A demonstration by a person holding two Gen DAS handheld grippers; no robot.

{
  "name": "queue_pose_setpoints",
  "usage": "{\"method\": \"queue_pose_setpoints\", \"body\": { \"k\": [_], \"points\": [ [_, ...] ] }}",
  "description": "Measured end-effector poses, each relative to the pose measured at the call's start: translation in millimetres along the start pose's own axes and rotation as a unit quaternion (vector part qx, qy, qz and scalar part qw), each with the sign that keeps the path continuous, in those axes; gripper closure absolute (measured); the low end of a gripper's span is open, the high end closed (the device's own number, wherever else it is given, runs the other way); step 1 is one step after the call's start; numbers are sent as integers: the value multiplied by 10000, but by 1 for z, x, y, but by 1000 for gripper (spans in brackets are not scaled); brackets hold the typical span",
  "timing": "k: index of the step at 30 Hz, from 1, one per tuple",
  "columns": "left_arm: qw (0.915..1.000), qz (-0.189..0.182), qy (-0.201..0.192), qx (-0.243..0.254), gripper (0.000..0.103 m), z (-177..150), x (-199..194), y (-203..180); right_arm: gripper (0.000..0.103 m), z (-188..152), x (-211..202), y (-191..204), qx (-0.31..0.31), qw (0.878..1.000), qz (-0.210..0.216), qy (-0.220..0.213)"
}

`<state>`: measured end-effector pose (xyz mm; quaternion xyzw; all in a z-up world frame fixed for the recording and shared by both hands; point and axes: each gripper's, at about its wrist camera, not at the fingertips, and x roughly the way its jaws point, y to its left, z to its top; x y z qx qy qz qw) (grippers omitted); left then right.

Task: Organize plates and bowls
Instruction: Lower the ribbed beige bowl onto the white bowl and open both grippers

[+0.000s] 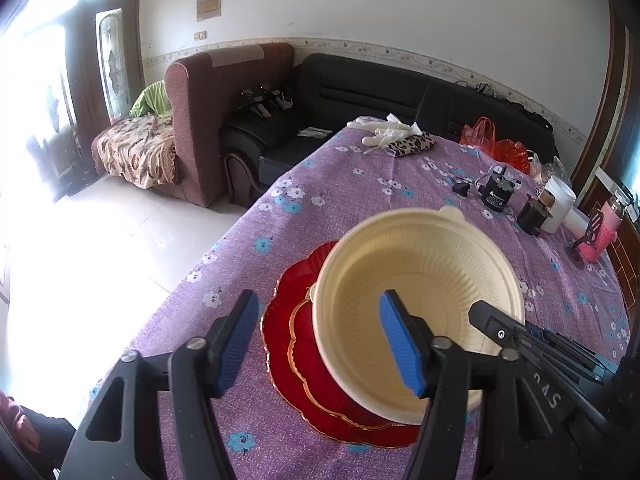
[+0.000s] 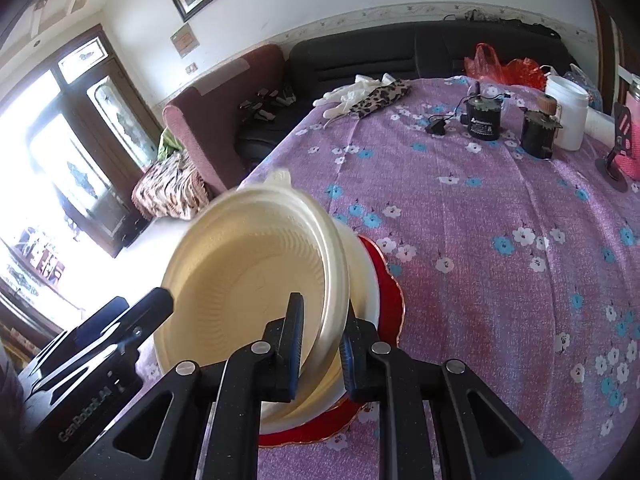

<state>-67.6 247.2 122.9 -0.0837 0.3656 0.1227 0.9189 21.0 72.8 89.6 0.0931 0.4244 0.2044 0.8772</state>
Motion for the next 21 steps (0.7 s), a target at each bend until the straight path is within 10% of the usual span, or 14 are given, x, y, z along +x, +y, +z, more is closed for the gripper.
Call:
{"method": "queue_pose_setpoints", "body": {
  "k": [21],
  "points": [
    [9982, 318, -508, 33, 18, -6, -27, 0, 59, -9, -38, -12, 109, 9974, 28, -711]
  ]
}}
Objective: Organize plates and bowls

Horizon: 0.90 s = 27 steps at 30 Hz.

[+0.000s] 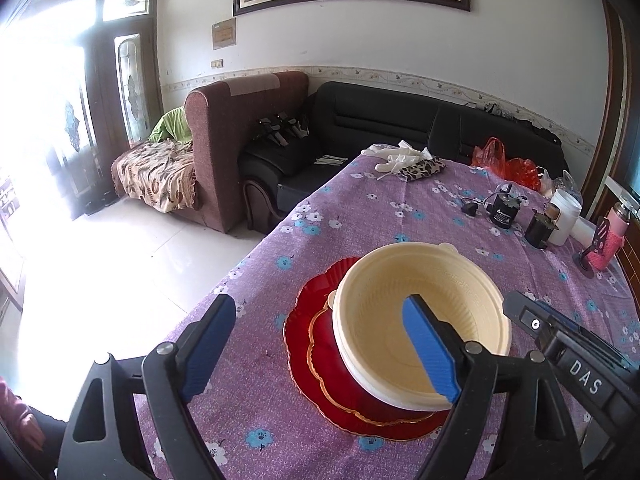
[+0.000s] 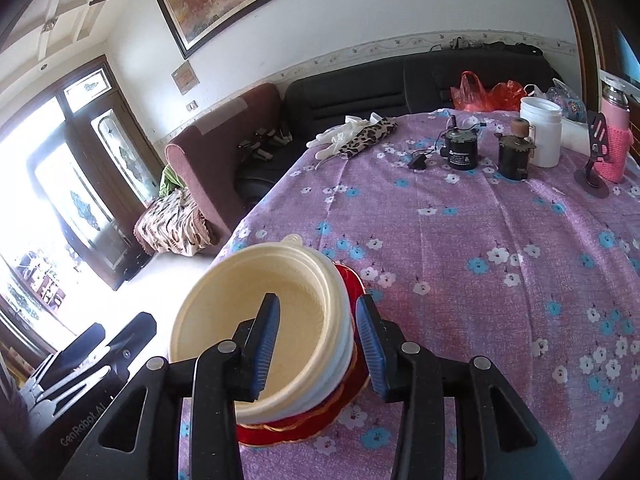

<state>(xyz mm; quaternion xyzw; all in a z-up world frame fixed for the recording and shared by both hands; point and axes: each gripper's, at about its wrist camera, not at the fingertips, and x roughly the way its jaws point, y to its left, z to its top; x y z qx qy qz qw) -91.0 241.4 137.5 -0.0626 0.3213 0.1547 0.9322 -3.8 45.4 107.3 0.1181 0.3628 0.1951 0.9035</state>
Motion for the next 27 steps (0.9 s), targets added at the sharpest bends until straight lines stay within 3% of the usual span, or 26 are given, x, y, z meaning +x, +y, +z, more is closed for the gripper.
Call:
{"method": "queue_pose_setpoints", "body": {
  "k": [4, 11, 22, 27],
  "points": [
    [9999, 59, -119, 27, 17, -2, -9, -2, 56, -8, -8, -4, -63, 10000, -58, -35],
    [9984, 127, -544, -63, 4, -10, -27, -9, 50, -27, -23, -10, -315, 9991, -269, -130],
    [9937, 78, -1116, -35, 0, -22, -60, -26, 44, -51, -38, -20, -480, 9977, -427, -211],
    [9927, 76, -1199, 69, 0, -24, -68, -39, 41, -59, -45, -28, -391, 9982, -405, -216]
  ]
}}
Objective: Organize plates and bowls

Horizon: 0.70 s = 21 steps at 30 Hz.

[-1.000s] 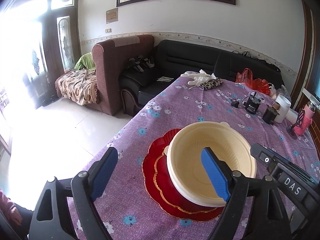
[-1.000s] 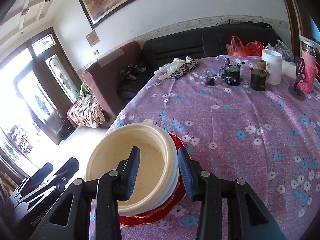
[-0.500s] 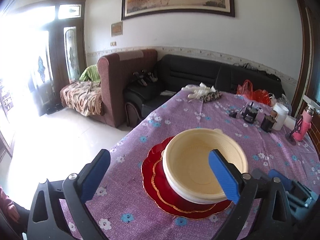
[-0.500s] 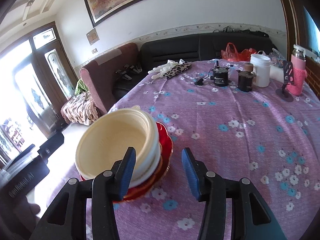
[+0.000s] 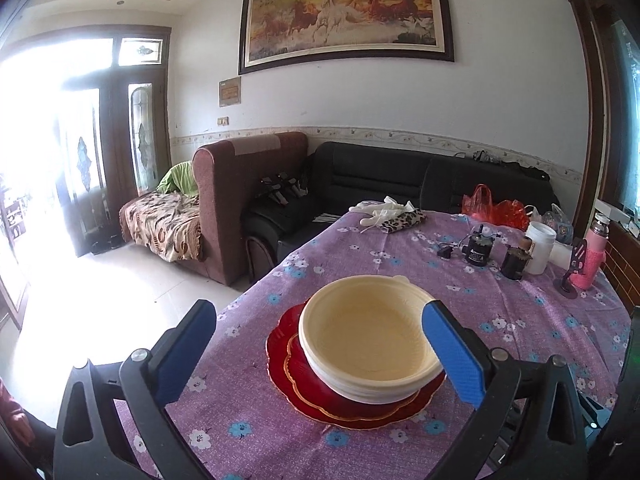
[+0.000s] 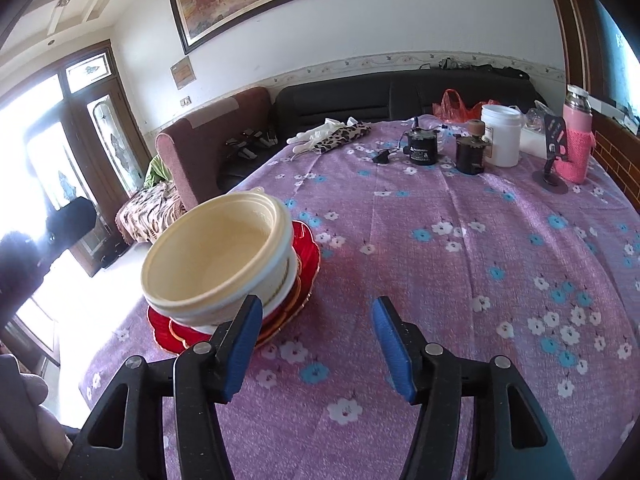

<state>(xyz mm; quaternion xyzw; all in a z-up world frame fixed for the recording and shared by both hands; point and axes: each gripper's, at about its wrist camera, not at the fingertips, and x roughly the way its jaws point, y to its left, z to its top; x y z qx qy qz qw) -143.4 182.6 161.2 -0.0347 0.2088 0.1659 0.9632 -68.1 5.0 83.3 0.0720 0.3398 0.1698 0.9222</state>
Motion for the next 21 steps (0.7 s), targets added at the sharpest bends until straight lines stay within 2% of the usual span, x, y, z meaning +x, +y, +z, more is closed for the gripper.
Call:
{"method": "queue_pose_setpoints", "body": {
  "k": [12, 21],
  "points": [
    [9992, -1, -326, 213, 0, -14, -25, -31, 39, -18, -12, -9, -80, 9999, -69, -28],
    [9993, -105, -320, 147, 0, -28, -29, -39, 38, -27, -15, -19, -69, 9999, -122, -5]
  ]
}}
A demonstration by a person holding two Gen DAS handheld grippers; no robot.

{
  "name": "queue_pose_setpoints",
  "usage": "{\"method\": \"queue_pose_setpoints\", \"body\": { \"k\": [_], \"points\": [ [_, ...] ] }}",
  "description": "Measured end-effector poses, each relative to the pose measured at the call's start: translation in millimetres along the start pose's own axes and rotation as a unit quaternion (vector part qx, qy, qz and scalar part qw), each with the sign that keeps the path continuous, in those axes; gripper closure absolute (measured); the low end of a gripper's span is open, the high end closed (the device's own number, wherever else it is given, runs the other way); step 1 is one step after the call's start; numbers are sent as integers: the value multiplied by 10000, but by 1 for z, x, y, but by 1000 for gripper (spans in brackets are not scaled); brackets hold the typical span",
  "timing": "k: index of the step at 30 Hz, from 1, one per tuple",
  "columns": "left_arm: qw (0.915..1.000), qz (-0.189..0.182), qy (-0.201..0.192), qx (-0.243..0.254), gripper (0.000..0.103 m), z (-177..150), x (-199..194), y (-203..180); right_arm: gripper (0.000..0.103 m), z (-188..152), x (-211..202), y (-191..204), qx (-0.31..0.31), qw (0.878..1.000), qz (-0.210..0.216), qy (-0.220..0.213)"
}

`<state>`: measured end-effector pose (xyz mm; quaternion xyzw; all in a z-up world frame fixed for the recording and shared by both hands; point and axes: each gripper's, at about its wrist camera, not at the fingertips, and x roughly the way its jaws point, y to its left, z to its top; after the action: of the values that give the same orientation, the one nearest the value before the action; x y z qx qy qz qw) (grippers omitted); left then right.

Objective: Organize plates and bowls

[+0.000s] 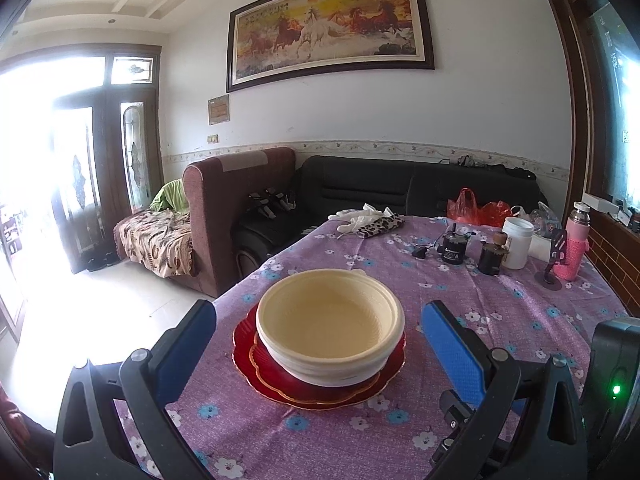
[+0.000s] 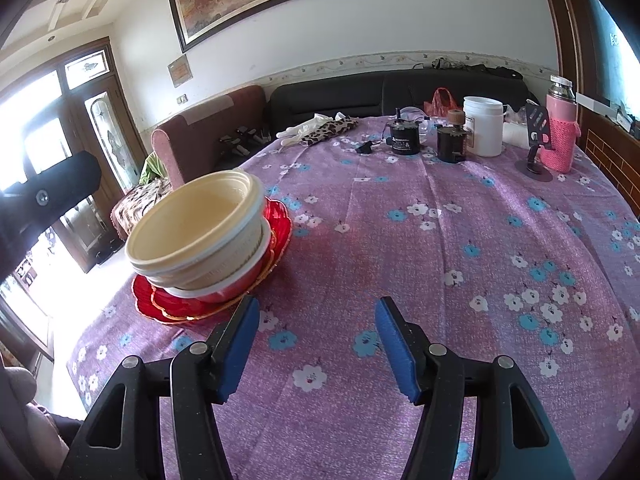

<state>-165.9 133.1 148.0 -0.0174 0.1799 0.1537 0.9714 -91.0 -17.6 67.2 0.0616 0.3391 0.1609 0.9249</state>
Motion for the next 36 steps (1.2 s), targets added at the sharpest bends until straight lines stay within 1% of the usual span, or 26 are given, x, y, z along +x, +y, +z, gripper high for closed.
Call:
{"method": "queue_pose_setpoints", "body": {
  "k": [2, 4, 7, 11, 13, 16, 21, 27, 36],
  "points": [
    [10000, -57, -22, -65, 0, -2, -3, -1, 38, -2, 1, -4, 1, 10000, -9, 21],
    [9999, 25, -38, -96, 0, -4, -5, -2, 38, -4, 2, -5, -10, 10000, -10, 44],
    [10000, 27, -68, -59, 0, -4, -6, -4, 38, -6, 2, -5, -82, 10000, -29, 42],
    [9999, -102, 41, 4, 0, -6, -4, -6, 38, -9, 2, -1, -159, 9999, -8, 43],
    [9997, -202, 159, 53, 0, -7, -1, -8, 38, -10, 2, 0, -193, 9998, -6, 48],
    [9990, -205, 371, 101, 0, -9, 7, -10, 37, -10, 4, 1, -196, 9998, -4, 65],
    [9973, -236, 695, -60, 0, -12, 19, -4, 37, -12, 5, 5, -320, 9995, -69, 53],
    [9946, -144, 1000, -223, 0, -17, 33, 7, 36, -14, 10, 8, -340, 9993, -79, 116],
    [9898, -189, 1365, -372, 0, -25, 51, 16, 36, -16, 16, 22, -529, 9984, -90, 176]
  ]
}}
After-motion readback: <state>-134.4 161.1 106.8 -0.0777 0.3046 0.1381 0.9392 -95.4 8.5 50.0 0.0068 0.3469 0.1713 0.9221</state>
